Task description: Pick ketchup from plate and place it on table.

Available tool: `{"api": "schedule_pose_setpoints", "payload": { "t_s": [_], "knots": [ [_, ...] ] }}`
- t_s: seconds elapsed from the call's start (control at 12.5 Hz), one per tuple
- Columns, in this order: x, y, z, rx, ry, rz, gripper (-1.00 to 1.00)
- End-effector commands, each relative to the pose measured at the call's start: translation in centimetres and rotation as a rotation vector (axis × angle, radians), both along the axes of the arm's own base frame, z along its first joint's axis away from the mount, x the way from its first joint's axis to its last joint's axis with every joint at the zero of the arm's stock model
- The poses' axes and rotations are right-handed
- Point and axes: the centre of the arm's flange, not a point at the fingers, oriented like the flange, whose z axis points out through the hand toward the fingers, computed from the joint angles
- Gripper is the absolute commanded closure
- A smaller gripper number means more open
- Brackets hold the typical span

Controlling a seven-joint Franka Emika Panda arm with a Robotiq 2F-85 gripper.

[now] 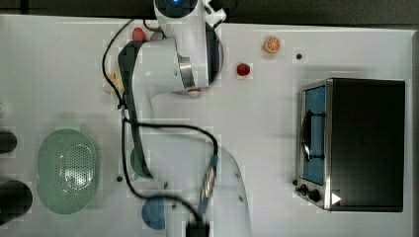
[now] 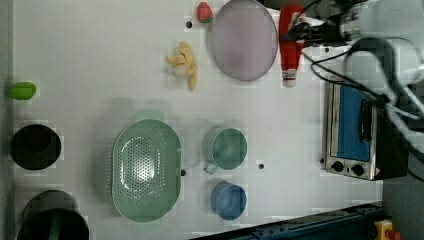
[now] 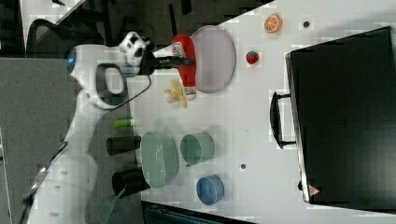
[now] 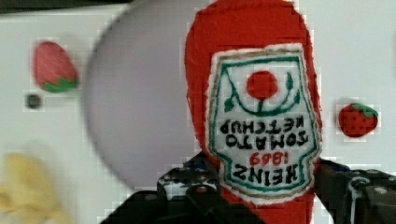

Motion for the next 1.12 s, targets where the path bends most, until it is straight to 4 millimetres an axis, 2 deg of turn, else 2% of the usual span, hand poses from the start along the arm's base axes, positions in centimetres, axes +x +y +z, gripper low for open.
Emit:
{"api": "schedule_pose_setpoints", "payload": {
  "t_s": [0.08, 0.32, 0.56, 0.8, 1.12],
  "knots": [
    [-1.9, -5.3, 7.9, 0.062, -0.056, -0.110, -0.19],
    [-6.2, -8.0, 8.8, 0.057, -0.025, -0.160, -0.19],
    [-11.2, -9.3, 8.0, 0.036, 0.012, -0.187, -0.19],
    [-15.9, -9.4, 4.4, 0.025, 0.041, -0.194, -0.19],
    [-19.8, -9.6, -2.8, 0.025, 0.088, -0.202, -0.19]
  ]
}}
